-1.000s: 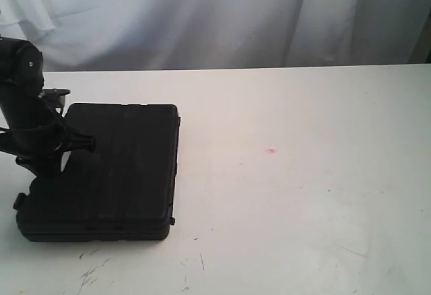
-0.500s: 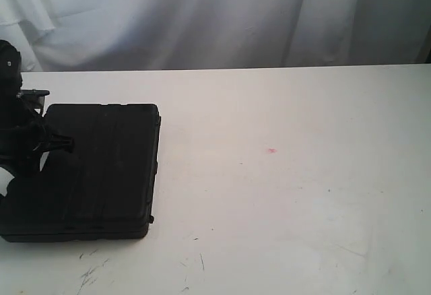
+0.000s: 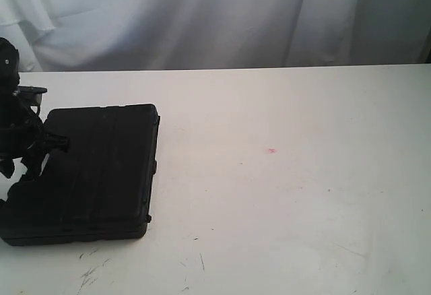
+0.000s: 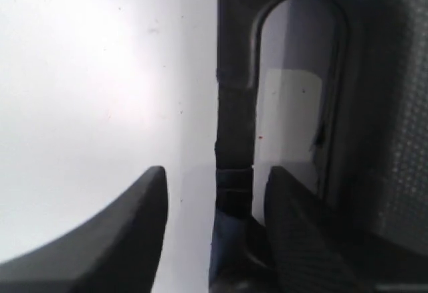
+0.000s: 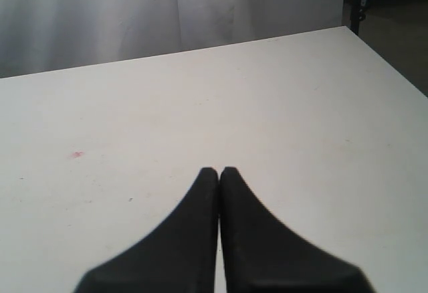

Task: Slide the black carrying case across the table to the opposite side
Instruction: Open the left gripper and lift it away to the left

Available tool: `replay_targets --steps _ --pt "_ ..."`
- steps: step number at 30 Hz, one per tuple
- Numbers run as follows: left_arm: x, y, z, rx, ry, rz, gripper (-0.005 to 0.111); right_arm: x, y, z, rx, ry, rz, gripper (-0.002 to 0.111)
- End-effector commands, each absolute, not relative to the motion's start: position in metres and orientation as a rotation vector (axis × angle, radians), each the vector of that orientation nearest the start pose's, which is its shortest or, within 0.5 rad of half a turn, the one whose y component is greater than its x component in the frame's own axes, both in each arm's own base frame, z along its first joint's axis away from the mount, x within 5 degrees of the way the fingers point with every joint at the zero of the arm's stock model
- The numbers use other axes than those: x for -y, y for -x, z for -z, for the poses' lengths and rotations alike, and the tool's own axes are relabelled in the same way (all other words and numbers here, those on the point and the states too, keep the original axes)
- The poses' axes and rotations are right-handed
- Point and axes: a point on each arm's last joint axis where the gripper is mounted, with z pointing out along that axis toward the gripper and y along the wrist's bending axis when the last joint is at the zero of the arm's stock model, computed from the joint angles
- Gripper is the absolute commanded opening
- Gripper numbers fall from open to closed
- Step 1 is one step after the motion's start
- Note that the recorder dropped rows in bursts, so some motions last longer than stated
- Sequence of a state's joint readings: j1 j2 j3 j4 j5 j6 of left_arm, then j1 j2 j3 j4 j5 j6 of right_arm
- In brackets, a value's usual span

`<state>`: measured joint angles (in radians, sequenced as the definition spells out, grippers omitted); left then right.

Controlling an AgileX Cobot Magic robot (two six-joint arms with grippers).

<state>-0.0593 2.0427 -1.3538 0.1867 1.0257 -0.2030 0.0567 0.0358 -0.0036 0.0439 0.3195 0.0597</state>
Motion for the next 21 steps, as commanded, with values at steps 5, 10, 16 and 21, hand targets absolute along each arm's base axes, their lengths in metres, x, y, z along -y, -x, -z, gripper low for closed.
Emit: replay_targets --steps 5,10,16,21 --pt "0.007 -0.373 -0.181 -3.074 0.111 -0.271 0.040 -0.004 -0.056 -0.183 -1.833 -0.032 -0.109 0.000" --pt "0.010 -0.365 -0.226 -2.932 0.155 -0.171 0.005 -0.004 -0.056 -0.183 -1.833 -0.032 -0.109 0.000" --pt "0.015 -0.336 -0.286 -2.670 0.173 -0.014 0.000 -0.004 -0.056 -0.183 -1.833 -0.032 -0.109 0.000" --pt "0.017 -0.296 -0.303 -2.512 0.175 0.077 0.000 -0.004 -0.056 -0.183 -1.833 -0.032 -0.109 0.000"
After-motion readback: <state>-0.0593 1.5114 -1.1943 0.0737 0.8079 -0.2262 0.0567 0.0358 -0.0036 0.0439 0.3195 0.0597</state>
